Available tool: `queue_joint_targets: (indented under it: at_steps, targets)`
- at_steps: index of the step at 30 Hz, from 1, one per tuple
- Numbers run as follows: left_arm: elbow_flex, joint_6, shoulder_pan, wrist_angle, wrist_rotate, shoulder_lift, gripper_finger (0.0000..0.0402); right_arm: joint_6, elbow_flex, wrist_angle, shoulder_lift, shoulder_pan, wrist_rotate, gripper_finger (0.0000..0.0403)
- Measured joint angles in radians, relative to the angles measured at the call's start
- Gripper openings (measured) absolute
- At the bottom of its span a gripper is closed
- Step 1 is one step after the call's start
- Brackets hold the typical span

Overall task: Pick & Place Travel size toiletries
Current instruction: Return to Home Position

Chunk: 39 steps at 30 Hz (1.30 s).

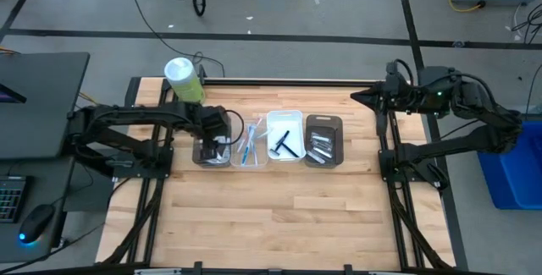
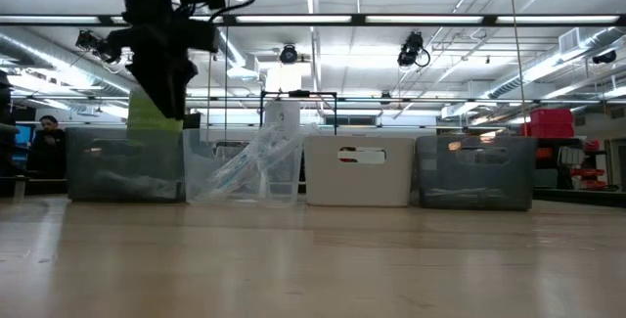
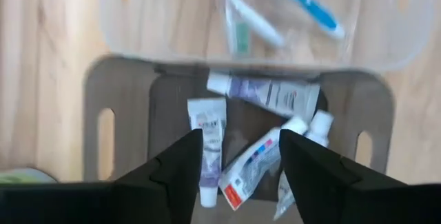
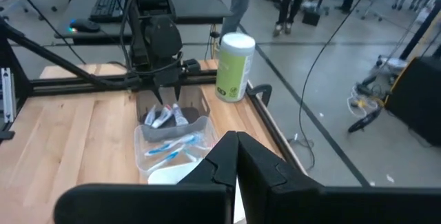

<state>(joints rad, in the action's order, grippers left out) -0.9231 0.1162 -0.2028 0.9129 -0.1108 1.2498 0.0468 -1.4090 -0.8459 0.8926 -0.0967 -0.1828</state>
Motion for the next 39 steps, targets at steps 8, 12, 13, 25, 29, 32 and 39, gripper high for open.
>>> queue_joint_targets:
  at_steps: [8, 12, 13, 25, 29, 32, 39]
  targets:
    - [-0.090, -0.007, 0.000, -0.017, -0.004, -0.003, 0.0175, 0.011, 0.200, 0.192, -0.115, 0.002, 0.048, 0.0014]
    - [-0.118, -0.047, 0.000, -0.023, -0.005, -0.003, 0.0165, 0.014, 0.317, 0.288, -0.178, 0.001, 0.080, 0.0014]
    - [-0.127, -0.053, 0.000, -0.023, -0.005, -0.003, 0.0162, 0.014, 0.349, 0.309, -0.195, 0.001, 0.083, 0.0014]
    - [-0.160, -0.049, 0.000, -0.079, -0.091, -0.003, 0.0132, 0.014, 0.770, 0.582, -0.383, 0.002, 0.183, 0.0014]
    - [-0.160, -0.055, 0.000, -0.096, -0.091, -0.003, 0.0126, 0.010, 0.888, 0.677, -0.451, 0.001, 0.210, 0.0014]
    - [-0.160, -0.083, 0.000, -0.098, -0.086, -0.003, 0.0122, 0.006, 0.963, 0.708, -0.493, 0.001, 0.237, 0.0014]
    - [-0.160, -0.131, 0.000, -0.097, -0.094, -0.003, 0.0115, 0.020, 1.109, 0.751, -0.596, 0.001, 0.265, 0.0011]
